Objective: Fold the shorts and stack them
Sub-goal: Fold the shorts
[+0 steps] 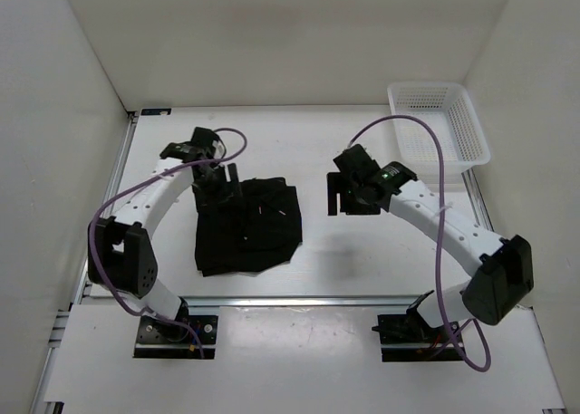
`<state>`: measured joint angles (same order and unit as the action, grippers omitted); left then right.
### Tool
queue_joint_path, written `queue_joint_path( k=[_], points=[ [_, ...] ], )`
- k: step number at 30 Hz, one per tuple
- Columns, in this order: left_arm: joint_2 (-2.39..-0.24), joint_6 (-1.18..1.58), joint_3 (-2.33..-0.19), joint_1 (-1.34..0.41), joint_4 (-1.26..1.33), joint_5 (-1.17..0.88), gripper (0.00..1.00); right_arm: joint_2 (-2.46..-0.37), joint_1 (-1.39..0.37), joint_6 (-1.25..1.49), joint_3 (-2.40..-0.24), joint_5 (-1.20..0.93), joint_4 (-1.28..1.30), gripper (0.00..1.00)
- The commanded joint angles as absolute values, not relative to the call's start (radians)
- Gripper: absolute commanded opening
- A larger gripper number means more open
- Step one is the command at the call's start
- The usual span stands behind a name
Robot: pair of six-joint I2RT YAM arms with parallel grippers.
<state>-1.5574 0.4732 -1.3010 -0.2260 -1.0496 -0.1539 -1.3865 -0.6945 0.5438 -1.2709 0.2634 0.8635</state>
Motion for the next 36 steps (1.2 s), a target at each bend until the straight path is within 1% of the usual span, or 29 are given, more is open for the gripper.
queue_joint_path(
  k=[1, 3, 5, 7, 9, 11, 13, 15, 16, 17, 18, 19, 20, 25, 29, 32, 34, 35, 36],
  points=[
    [-1.597, 0.529, -1.313, -0.326, -0.979, -0.212, 0.86, -1.385, -0.687, 0.568, -1.267, 0.167, 0.831, 0.81],
    [-1.658, 0.555, -1.350, -0.371, -0.969, -0.152, 0.91, -1.407, -0.687, 0.568, -1.267, 0.167, 0.831, 0.82],
    [-1.719, 0.565, -1.423, -0.425, -0.969, -0.100, 0.91, -1.416, -0.678, 0.568, -1.276, 0.167, 0.831, 0.82],
    [-1.758, 0.565, -1.494, -0.466, -0.980, -0.031, 0.84, -1.416, -0.678, 0.558, -1.276, 0.167, 0.831, 0.82],
    [-1.825, 0.565, -1.532, -0.466, -0.980, 0.000, 0.84, -1.416, -0.667, 0.558, -1.276, 0.176, 0.844, 0.83],
    [-1.902, 0.565, -1.589, -0.466, -0.992, 0.047, 0.89, -1.405, -0.655, 0.548, -1.266, 0.176, 0.844, 0.83],
    [-1.951, 0.565, -1.644, -0.466, -1.025, 0.080, 0.89, -1.394, -0.634, 0.548, -1.255, 0.176, 0.853, 0.83],
    [-2.008, 0.555, -1.675, -0.466, -1.035, 0.091, 0.84, -1.382, -0.624, 0.548, -1.244, 0.176, 0.853, 0.83],
    [-2.022, 0.555, -1.689, -0.466, -1.035, 0.091, 0.80, -1.370, -0.614, 0.548, -1.235, 0.176, 0.853, 0.83],
    [-2.022, 0.545, -1.715, -0.466, -1.060, 0.091, 0.56, -1.358, -0.614, 0.548, -1.235, 0.176, 0.862, 0.83],
    [-2.031, 0.545, -1.724, -0.466, -1.060, 0.091, 0.37, -1.345, -0.603, 0.539, -1.226, 0.176, 0.862, 0.83],
    [-2.017, 0.545, -1.724, -0.466, -1.074, 0.091, 0.21, -1.345, -0.592, 0.538, -1.214, 0.176, 0.862, 0.83],
    [-2.007, 0.545, -1.739, -0.466, -1.074, 0.091, 0.10, -1.332, -0.592, 0.538, -1.213, 0.176, 0.862, 0.83],
    [-1.893, 0.534, -1.792, -0.466, -1.166, 0.153, 0.10, -1.313, -0.557, 0.528, -1.181, 0.167, 0.862, 0.83],
    [-1.844, 0.534, -1.801, -0.376, -1.198, 0.111, 0.10, -1.313, -0.546, 0.528, -1.181, 0.158, 0.862, 0.83],
    [-1.865, 0.520, -1.769, -0.283, -1.175, 0.069, 0.10, -1.313, -0.546, 0.528, -1.172, 0.147, 0.851, 0.83],
    [-1.911, 0.509, -1.769, -0.256, -1.154, 0.042, 0.10, -1.313, -0.546, 0.519, -1.172, 0.147, 0.851, 0.83],
    [-1.933, 0.509, -1.769, -0.246, -1.154, 0.032, 0.13, -1.313, -0.546, 0.518, -1.163, 0.147, 0.851, 0.83],
    [-1.953, 0.499, -1.769, -0.224, -1.129, 0.019, 0.36, -1.313, -0.546, 0.518, -1.163, 0.147, 0.851, 0.83]
  ],
)
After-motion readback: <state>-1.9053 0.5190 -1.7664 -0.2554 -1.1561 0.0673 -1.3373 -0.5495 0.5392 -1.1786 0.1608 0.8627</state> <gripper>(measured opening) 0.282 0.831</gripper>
